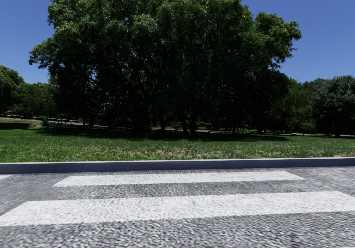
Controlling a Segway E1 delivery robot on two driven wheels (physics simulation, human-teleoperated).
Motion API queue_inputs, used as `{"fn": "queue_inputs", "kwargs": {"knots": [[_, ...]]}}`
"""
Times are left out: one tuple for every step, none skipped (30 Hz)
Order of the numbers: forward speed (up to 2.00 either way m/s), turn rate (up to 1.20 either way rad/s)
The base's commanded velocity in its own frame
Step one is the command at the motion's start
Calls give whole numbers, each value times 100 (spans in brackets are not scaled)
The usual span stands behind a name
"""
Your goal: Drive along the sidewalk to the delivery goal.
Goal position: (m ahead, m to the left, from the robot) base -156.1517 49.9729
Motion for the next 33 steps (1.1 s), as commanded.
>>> {"fn": "queue_inputs", "kwargs": {"knots": [[0,0],[0,0],[0,0],[0,0],[0,0],[0,0],[0,0],[0,0],[0,0],[0,0],[0,0],[0,0],[0,0],[0,0],[0,0],[0,0],[0,0],[0,0],[0,0],[0,0],[0,0],[0,0],[0,0],[0,0],[0,0],[0,0],[0,0],[0,0],[0,0],[0,0],[0,-3],[0,-20],[0,-20]]}}
